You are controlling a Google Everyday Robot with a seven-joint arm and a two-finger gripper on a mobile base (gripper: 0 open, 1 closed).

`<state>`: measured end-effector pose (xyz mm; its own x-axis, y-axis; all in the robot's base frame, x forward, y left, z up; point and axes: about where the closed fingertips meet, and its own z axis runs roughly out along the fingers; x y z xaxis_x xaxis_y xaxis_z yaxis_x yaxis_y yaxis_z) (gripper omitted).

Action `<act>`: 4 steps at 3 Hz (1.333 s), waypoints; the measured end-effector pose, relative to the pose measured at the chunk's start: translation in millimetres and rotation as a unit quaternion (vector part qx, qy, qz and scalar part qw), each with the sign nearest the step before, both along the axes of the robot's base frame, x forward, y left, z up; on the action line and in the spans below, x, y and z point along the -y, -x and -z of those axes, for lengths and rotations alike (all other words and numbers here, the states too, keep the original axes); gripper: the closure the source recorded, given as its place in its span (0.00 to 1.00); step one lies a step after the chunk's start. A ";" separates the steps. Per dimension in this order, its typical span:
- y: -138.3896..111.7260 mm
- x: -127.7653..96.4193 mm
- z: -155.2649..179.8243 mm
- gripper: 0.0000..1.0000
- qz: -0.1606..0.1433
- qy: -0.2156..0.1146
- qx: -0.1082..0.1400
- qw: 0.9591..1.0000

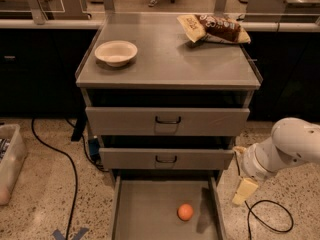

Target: Pick orange from bottom drawer and place on counter

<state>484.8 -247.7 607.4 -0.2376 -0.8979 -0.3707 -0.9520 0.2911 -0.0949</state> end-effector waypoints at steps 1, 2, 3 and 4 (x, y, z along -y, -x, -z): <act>5.7 0.0 34.7 0.00 0.008 -0.016 0.004 1.000; 12.4 -3.2 91.0 0.00 0.024 -0.043 0.000 0.999; 14.6 -4.0 143.6 0.00 0.044 -0.050 -0.016 0.998; 12.4 -11.1 187.2 0.00 0.055 -0.044 -0.033 0.997</act>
Offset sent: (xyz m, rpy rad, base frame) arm -0.0184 0.0046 -0.1573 0.1509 0.0062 -0.0916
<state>472.4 -236.6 420.2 -0.3590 -0.8301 -0.4268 -0.9174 0.3981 -0.0026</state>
